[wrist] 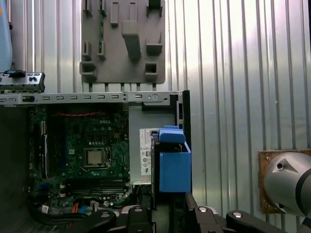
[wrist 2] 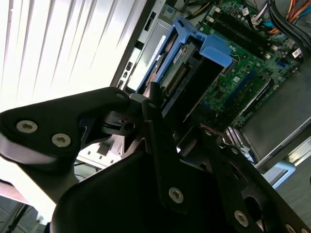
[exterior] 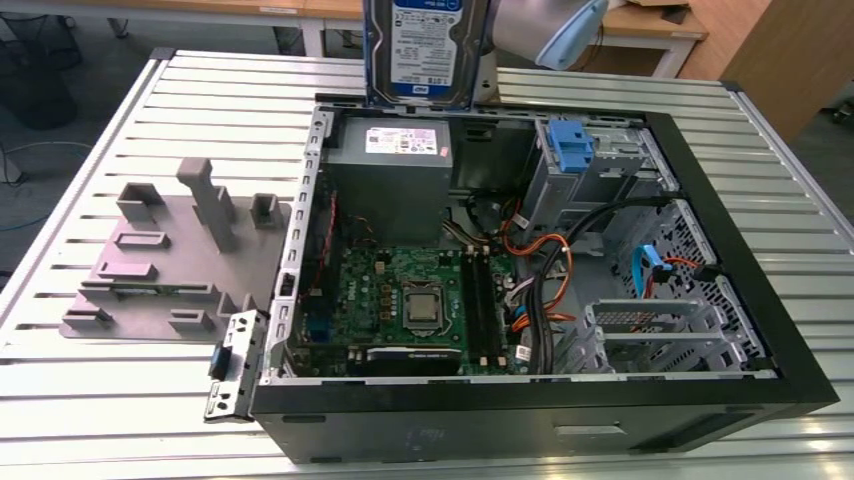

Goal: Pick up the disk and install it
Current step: 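Pick up the disk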

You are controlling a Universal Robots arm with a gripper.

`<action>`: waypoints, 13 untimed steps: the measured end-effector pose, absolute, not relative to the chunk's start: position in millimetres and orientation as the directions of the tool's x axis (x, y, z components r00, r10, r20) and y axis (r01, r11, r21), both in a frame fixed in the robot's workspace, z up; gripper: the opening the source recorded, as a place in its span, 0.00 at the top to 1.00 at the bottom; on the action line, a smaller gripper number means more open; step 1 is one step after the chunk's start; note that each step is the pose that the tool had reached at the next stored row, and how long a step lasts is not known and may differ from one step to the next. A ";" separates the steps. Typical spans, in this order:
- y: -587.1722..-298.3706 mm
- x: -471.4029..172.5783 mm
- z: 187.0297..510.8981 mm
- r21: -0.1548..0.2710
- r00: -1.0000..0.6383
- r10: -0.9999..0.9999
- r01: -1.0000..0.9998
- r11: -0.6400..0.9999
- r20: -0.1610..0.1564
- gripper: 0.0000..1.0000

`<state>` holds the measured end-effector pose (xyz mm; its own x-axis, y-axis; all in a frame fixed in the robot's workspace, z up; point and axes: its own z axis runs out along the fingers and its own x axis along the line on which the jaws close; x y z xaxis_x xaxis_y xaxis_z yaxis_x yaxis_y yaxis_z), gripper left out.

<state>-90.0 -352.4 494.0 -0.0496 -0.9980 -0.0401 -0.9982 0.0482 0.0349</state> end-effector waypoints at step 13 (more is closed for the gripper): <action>-365.7 -89.9 493.3 0.035 -0.050 -0.998 -0.998 0.048 -0.040 0.65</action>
